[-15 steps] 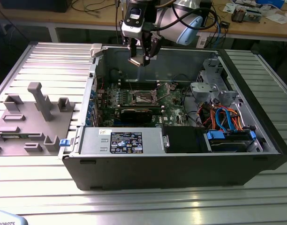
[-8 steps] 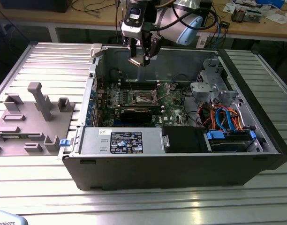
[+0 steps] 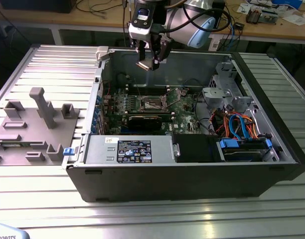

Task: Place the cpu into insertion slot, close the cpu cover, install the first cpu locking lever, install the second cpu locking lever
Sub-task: 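Place the cpu into insertion slot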

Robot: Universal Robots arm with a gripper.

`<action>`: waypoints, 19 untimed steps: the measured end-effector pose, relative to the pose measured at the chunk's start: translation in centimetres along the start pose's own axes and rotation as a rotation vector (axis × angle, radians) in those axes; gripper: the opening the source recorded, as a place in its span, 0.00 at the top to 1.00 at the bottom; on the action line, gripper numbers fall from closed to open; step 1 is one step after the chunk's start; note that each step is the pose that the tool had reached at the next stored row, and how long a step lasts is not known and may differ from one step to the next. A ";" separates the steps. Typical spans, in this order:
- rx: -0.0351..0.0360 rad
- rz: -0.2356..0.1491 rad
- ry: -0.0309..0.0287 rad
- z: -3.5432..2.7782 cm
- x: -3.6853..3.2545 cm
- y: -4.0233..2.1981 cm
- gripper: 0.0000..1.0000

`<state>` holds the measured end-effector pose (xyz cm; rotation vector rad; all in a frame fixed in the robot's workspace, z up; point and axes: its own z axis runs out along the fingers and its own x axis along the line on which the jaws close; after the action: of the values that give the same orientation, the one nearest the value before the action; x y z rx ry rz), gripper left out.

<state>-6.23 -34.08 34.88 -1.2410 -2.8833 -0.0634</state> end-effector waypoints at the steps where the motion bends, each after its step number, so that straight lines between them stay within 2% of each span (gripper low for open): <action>1: 0.0000 0.001 0.0000 0.00 0.00 0.00 0.45; 19: -0.0003 0.017 -0.0006 0.00 0.00 0.00 0.45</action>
<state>-6.23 -34.08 34.88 -1.2662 -2.8727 -0.0633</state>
